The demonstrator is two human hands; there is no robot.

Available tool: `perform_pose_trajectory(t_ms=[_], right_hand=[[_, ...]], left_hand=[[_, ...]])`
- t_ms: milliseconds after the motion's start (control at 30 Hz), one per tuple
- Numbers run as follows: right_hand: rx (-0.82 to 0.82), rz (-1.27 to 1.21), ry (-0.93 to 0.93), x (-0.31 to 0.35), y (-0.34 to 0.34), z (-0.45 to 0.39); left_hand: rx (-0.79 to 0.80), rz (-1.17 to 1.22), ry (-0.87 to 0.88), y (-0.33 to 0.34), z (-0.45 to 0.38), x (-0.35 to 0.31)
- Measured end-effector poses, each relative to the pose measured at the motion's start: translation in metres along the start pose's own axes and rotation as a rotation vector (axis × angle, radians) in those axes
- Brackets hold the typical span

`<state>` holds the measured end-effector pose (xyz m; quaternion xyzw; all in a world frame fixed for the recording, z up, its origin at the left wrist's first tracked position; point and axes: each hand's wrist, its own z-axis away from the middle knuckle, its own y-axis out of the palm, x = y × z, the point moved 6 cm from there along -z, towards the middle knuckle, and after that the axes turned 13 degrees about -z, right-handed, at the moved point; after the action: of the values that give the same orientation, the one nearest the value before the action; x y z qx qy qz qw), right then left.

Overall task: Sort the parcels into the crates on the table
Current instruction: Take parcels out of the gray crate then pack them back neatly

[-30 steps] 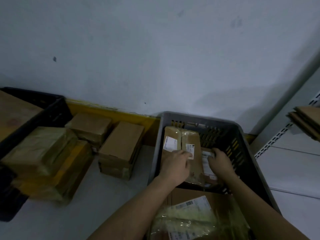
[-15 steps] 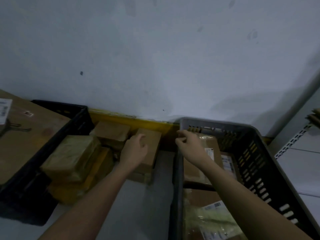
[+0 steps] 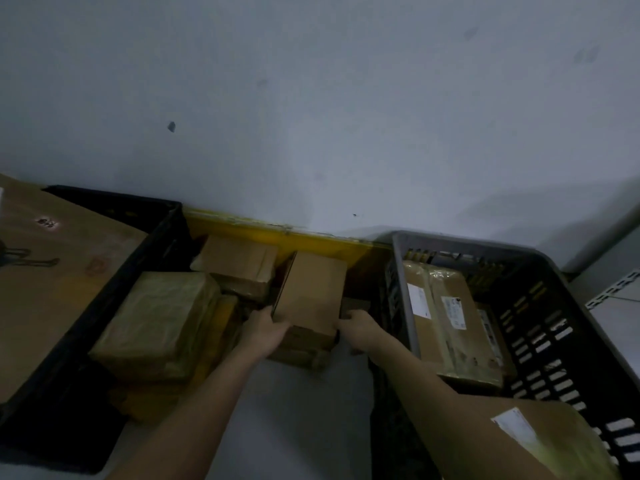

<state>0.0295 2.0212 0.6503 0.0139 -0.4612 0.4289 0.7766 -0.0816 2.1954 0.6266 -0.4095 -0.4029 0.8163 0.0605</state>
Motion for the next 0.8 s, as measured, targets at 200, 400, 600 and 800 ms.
perform_pose_trajectory(t_ms=[200, 400, 600, 800], right_hand=[[0.019, -0.12, 0.093, -0.005, 0.009, 0.008], [-0.007, -0.325, -0.041, 0.014, 0.002, 0.027], [-0.032, -0.665, -0.197, 0.02, -0.018, 0.057], [0.008, -0.908, -0.221, 0.021, -0.04, 0.083]], left_hand=[[-0.063, -0.032, -0.042, -0.008, -0.003, 0.004], [-0.068, 0.473, -0.135, -0.015, 0.008, -0.001], [-0.073, 0.829, -0.117, -0.03, 0.047, -0.033], [-0.176, 0.683, -0.056, -0.041, 0.081, -0.063]])
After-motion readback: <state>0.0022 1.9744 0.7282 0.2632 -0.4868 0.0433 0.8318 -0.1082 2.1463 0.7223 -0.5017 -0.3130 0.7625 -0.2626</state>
